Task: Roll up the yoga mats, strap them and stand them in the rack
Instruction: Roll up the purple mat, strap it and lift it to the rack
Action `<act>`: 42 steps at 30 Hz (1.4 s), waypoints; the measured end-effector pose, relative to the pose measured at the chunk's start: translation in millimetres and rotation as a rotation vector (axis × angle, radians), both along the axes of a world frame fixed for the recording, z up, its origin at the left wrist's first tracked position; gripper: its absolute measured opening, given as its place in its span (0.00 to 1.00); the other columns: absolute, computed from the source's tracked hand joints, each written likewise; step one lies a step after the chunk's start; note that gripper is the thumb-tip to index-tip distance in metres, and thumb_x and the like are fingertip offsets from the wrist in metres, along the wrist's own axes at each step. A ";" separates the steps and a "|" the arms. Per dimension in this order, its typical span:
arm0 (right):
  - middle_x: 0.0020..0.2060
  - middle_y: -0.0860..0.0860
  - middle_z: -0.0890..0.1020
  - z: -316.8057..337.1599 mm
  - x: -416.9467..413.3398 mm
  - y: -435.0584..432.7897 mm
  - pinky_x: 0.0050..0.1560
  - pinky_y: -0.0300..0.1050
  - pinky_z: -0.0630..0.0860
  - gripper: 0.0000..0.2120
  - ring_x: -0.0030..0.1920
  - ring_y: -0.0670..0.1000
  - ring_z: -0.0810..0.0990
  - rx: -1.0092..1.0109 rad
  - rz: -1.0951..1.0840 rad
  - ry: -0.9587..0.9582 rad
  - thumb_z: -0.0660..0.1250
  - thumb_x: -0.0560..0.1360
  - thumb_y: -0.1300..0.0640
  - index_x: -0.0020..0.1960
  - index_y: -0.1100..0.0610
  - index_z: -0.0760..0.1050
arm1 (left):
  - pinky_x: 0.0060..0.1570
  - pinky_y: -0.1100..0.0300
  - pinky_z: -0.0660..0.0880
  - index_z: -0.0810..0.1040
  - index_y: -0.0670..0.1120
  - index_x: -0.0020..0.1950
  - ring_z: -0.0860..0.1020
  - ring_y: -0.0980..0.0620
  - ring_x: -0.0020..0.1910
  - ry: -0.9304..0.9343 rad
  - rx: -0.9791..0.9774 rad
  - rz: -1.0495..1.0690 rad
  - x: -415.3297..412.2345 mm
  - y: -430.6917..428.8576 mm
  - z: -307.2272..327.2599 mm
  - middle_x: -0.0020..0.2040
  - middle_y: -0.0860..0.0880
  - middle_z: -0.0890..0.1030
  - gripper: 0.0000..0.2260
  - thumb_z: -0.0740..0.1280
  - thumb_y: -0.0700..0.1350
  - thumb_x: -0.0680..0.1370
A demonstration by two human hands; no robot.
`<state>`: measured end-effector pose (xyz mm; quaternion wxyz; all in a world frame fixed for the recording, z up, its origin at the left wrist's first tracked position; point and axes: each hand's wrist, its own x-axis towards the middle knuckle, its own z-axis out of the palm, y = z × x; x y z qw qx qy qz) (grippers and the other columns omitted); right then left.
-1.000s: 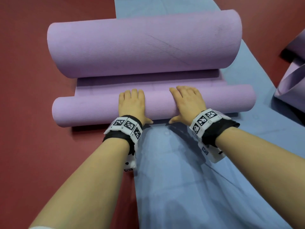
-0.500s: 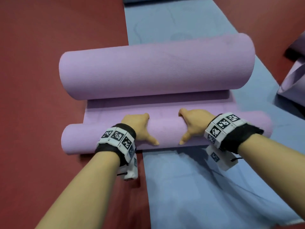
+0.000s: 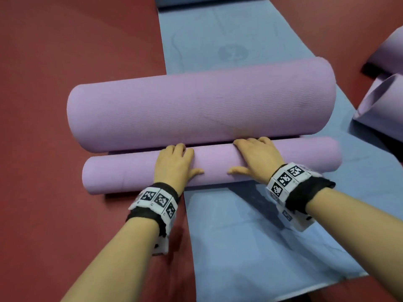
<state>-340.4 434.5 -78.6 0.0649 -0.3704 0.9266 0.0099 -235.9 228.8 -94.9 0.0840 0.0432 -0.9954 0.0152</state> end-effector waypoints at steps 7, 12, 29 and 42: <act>0.77 0.59 0.45 4.1 0.5 -15.5 0.73 0.57 0.54 0.52 0.76 0.61 0.44 0.037 -0.032 -0.188 0.68 0.56 0.25 0.68 0.57 0.62 | 0.56 0.50 0.64 0.77 0.47 0.56 0.72 0.43 0.59 -0.416 0.007 0.108 -29.7 9.4 13.8 0.57 0.45 0.79 0.35 0.43 0.71 0.74; 0.75 0.64 0.51 0.7 10.7 -9.4 0.68 0.51 0.61 0.51 0.72 0.59 0.62 0.039 0.087 -0.172 0.73 0.56 0.29 0.65 0.63 0.63 | 0.70 0.48 0.56 0.60 0.49 0.75 0.66 0.46 0.71 -0.710 0.140 0.161 -74.6 -12.1 13.7 0.71 0.46 0.70 0.33 0.45 0.68 0.77; 0.59 0.59 0.76 -32.2 14.5 -13.8 0.59 0.55 0.68 0.54 0.59 0.62 0.75 0.053 -0.021 0.167 0.74 0.51 0.31 0.67 0.62 0.68 | 0.66 0.49 0.58 0.54 0.49 0.76 0.63 0.42 0.68 -0.423 -0.030 0.021 -16.2 14.4 16.2 0.71 0.43 0.64 0.50 0.67 0.73 0.61; 0.62 0.53 0.76 8.5 -5.6 -6.1 0.60 0.49 0.69 0.46 0.60 0.57 0.74 0.094 0.065 -0.353 0.76 0.57 0.35 0.68 0.49 0.64 | 0.63 0.52 0.64 0.62 0.53 0.70 0.69 0.43 0.63 -0.618 0.148 -0.052 -11.6 -8.1 22.1 0.66 0.44 0.69 0.44 0.75 0.66 0.60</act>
